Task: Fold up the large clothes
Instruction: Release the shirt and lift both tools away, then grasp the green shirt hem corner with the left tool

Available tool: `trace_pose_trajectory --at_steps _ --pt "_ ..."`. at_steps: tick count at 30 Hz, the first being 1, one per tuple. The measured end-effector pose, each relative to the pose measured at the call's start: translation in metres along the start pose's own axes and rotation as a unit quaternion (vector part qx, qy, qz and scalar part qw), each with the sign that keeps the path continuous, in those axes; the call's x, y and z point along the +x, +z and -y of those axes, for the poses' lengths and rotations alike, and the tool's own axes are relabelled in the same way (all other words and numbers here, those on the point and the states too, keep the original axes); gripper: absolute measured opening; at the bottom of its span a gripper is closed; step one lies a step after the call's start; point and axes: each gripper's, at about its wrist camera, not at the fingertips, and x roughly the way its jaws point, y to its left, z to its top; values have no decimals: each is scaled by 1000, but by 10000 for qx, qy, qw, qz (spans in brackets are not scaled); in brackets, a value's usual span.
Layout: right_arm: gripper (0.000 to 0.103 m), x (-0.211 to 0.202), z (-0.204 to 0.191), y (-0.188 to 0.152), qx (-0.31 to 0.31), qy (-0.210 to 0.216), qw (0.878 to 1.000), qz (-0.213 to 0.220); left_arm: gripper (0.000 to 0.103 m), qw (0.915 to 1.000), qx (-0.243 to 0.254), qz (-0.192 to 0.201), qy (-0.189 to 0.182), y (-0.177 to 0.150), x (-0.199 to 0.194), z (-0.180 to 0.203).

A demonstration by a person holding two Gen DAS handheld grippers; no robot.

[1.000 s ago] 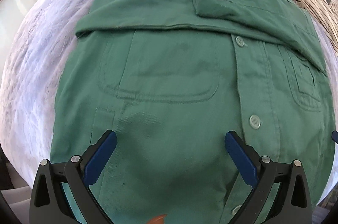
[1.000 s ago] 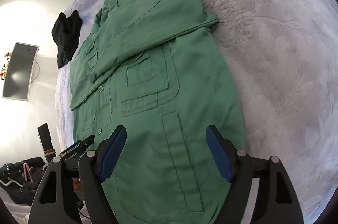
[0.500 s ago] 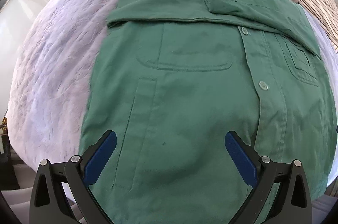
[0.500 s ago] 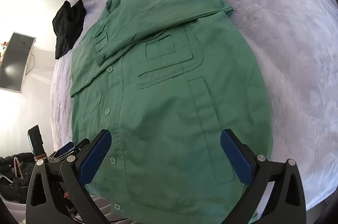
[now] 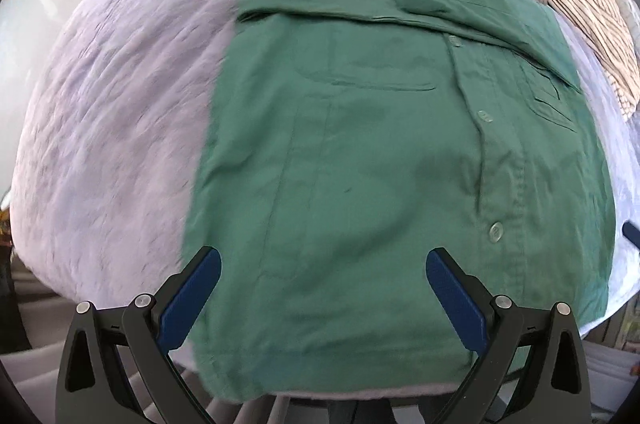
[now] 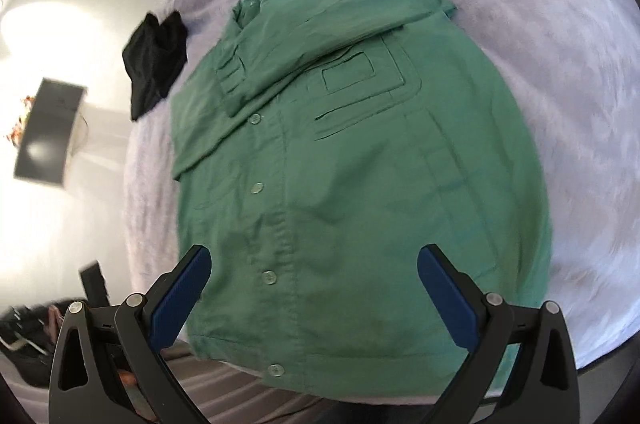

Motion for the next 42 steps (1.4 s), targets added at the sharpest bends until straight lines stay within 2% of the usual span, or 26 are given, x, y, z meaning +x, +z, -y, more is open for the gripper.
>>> trace_pose_trajectory --at_steps 3,5,8,13,18,21,24,28,32,35,37,38,42 --pt "103 7 11 -11 426 108 9981 -436 103 9998 -183 -74 54 -10 0 -26" --pt "103 11 23 -19 690 -17 9952 -691 103 9993 -330 -163 56 -17 0 -42" --pt "103 7 39 -31 946 -189 9927 -723 103 9977 -581 -316 -140 -28 2 -63" --pt "103 -9 66 -40 1376 -379 9879 -599 103 9946 -784 -448 -505 -40 11 -84" --pt "103 -37 103 -41 1876 -551 9806 -134 103 9904 -1007 -605 -727 -44 27 -97" --pt "103 -46 123 -41 1984 -799 9768 74 103 9849 -1217 -681 -1029 -46 36 -105" --pt "103 -42 140 -45 1992 -871 9761 58 103 9776 -1354 -825 -1383 -46 45 -110" --pt "103 -21 151 -55 2115 -326 9766 -204 103 9768 -1180 -895 -1544 -47 47 -110" --pt "103 -5 137 -57 2009 166 9788 -369 103 9740 -1056 -996 -1737 -49 46 -103" --pt "103 -5 123 -54 1992 983 9747 -263 103 9685 -995 -1054 -2027 -52 45 -93" --pt "103 -6 116 -50 1971 1341 9710 -186 103 9709 -889 -1062 -1954 -54 47 -88" --pt "103 -5 114 -50 1967 1375 9706 -184 103 9714 -870 -1077 -1927 -54 49 -87" --pt "103 4 119 -54 2041 955 9737 -325 103 9714 -894 -1085 -1913 -49 53 -84"
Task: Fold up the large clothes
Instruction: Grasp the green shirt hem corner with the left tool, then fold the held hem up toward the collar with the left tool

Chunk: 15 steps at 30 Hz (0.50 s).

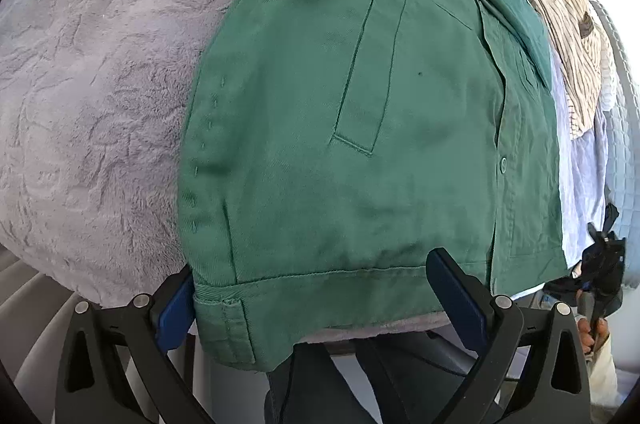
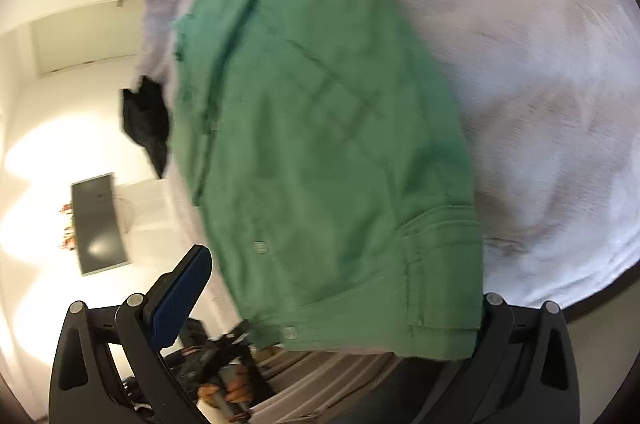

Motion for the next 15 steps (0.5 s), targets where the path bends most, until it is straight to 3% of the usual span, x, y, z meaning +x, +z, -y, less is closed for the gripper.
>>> trace_pose_trajectory --at_steps 3,6,7,9,10,11,12,13,15 --pt "103 1 13 -3 112 -224 9997 1 100 10000 63 21 39 0 -1 1" --pt "100 -3 19 -6 213 -198 9995 128 85 9994 167 23 292 -5 3 1" --pt "96 -4 20 -6 223 -180 9995 152 75 9993 182 39 333 -6 2 0" --pt "67 -3 20 -7 246 -213 9994 134 57 9994 151 83 312 -7 -2 -3" --pt "44 -2 21 -6 266 -279 9992 86 37 9996 118 107 212 -6 -5 -6" --pt "31 1 22 -4 285 -429 9987 0 16 9999 12 86 -150 -5 -9 -11" --pt "7 3 22 -2 296 -544 9981 -36 16 9987 -196 89 -467 -4 -14 -15" --pt "7 3 23 -2 313 -586 9978 -62 16 9977 -321 125 -586 -2 -21 -16" --pt "7 0 19 3 302 -262 9991 -165 16 9953 -417 275 -825 3 -36 -14"
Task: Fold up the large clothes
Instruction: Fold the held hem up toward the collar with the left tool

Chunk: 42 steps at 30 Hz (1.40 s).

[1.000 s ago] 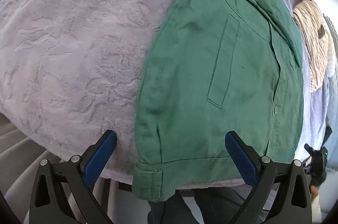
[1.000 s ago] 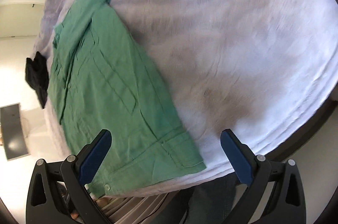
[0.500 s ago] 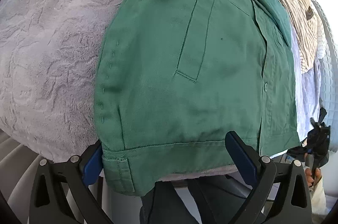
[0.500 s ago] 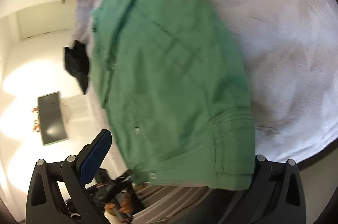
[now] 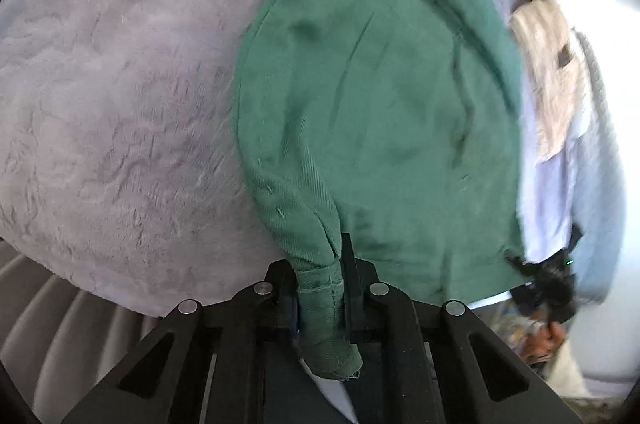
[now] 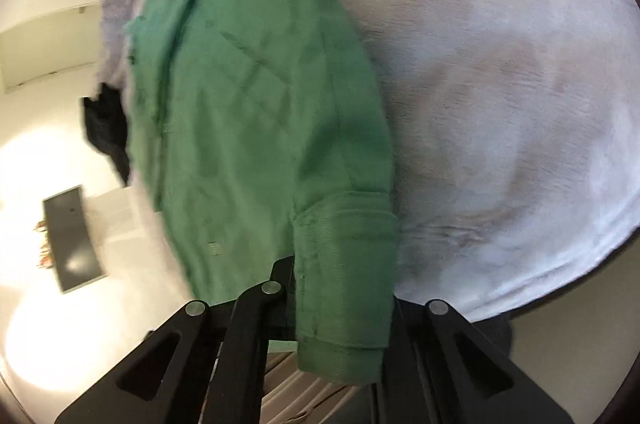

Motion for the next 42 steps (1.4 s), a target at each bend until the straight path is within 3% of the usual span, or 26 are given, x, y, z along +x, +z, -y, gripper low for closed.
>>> trace_pose_trajectory --at_steps 6,13,17,22,26,33,36,38,40,42 --pt "7 -27 -52 25 -360 1011 9941 -148 16 9943 -275 751 -709 38 -52 34" --pt "7 -40 -154 97 -1127 1583 9808 -139 16 9784 -168 1861 -883 124 -92 96" --pt "7 -34 -207 151 -1393 1628 9768 -39 16 9736 -103 2179 -671 187 -93 116" --pt "7 -3 -249 221 -1347 1393 9809 158 16 9762 -11 2158 -210 274 -60 124" --pt "7 37 -262 268 -1296 924 9869 268 16 9802 139 1969 161 329 -18 131" --pt "7 87 -257 309 -926 564 9932 416 16 9835 241 1698 583 367 32 127" --pt "11 98 -256 322 -862 589 9938 393 33 9823 94 1648 885 372 38 123" --pt "14 102 -259 325 -828 502 9947 351 82 9737 163 1913 1225 370 29 125" --pt "20 102 -262 323 -892 474 9943 343 84 9664 350 2183 1313 366 16 129" --pt "25 97 -269 321 -1111 445 9921 385 84 9654 482 2193 1323 368 9 131"
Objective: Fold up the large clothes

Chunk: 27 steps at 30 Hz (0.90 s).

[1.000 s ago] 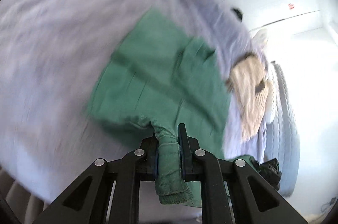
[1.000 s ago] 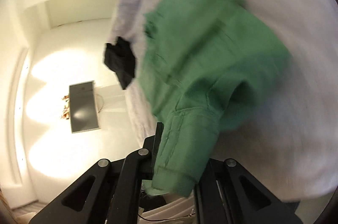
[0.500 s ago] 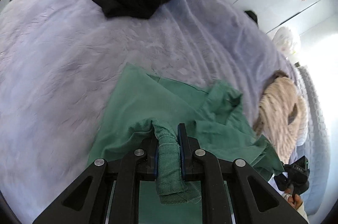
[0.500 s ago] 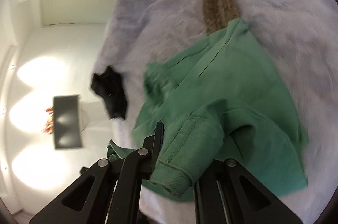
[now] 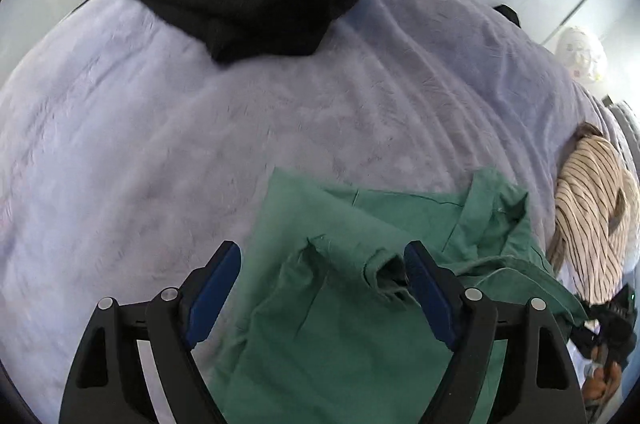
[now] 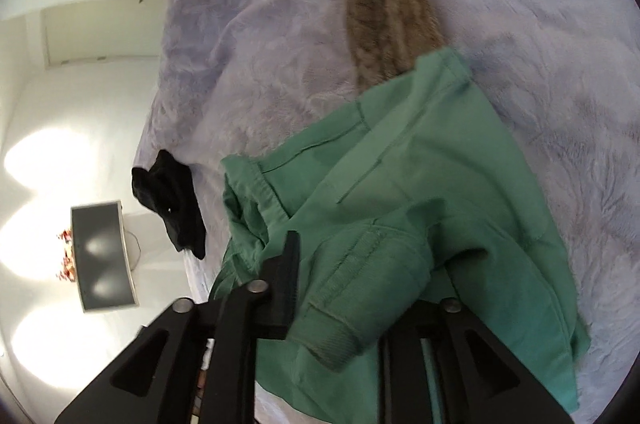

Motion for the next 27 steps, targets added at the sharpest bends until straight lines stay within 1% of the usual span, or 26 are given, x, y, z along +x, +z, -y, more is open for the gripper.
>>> trace_pose_trajectory --at_steps 1,2,3,5,6,7,10,11,12,15,16,17,18,19,20,22,23,24,25,26,27 --pt "26 -2 -4 0 -136 -55 9999 23 84 10000 72 12 50 2 -2 0" --pt "35 -4 -5 0 -222 -115 9997 40 84 9998 143 23 97 3 -2 1" --pt "40 -7 -8 0 -360 -233 9990 97 84 9997 212 24 143 3 -1 1" --pt "61 -14 -10 1 -542 -427 9973 268 84 9992 327 -25 216 1 3 1" --pt "65 -19 -12 2 -638 -524 9957 410 84 9990 363 -67 248 0 6 2" --pt "67 -26 -11 3 -682 -580 9946 530 84 9988 399 -101 281 -2 9 2" --pt "67 -38 -8 7 -758 -852 9908 732 84 9986 414 -140 309 -6 14 2" --pt "67 -39 -6 8 -818 -1053 9884 730 84 9985 405 -173 315 -8 16 1" --pt "67 -36 -5 8 -917 -1283 9853 652 84 9985 404 -208 315 -8 18 1" --pt "67 -22 1 2 -1173 -1781 9761 415 84 9977 439 -398 335 -11 29 1" --pt "64 -17 4 0 -1198 -1908 9737 336 84 9972 454 -451 379 -13 33 1" --pt "29 -8 9 -2 -1209 -2083 9704 190 84 9971 453 -446 415 -13 33 2" --pt "4 -3 12 -4 -1245 -2193 9676 136 84 9974 441 -397 400 -13 32 3" --pt "4 1 11 -6 -1320 -2239 9656 93 84 9980 429 -301 342 -13 29 4" --pt "4 -2 3 -11 -1605 -2265 9603 276 84 9984 434 -221 290 -12 26 4" --pt "3 -3 -5 -13 -1951 -2359 9510 445 84 9982 484 -159 324 -10 27 6" --pt "3 1 -3 -9 -2012 -2544 9451 392 84 9980 488 -189 360 -8 29 6" --pt "4 4 2 -5 -1954 -2682 9427 359 84 9979 461 -231 404 -8 32 5" --pt "5 7 7 -2 -1841 -2760 9428 334 84 9979 443 -261 404 -9 32 3" --pt "8 8 14 1 -1670 -2736 9468 292 84 9978 449 -296 377 -10 31 1" --pt "15 5 19 2 -1480 -2723 9501 343 84 9976 498 -327 344 -12 28 -1"
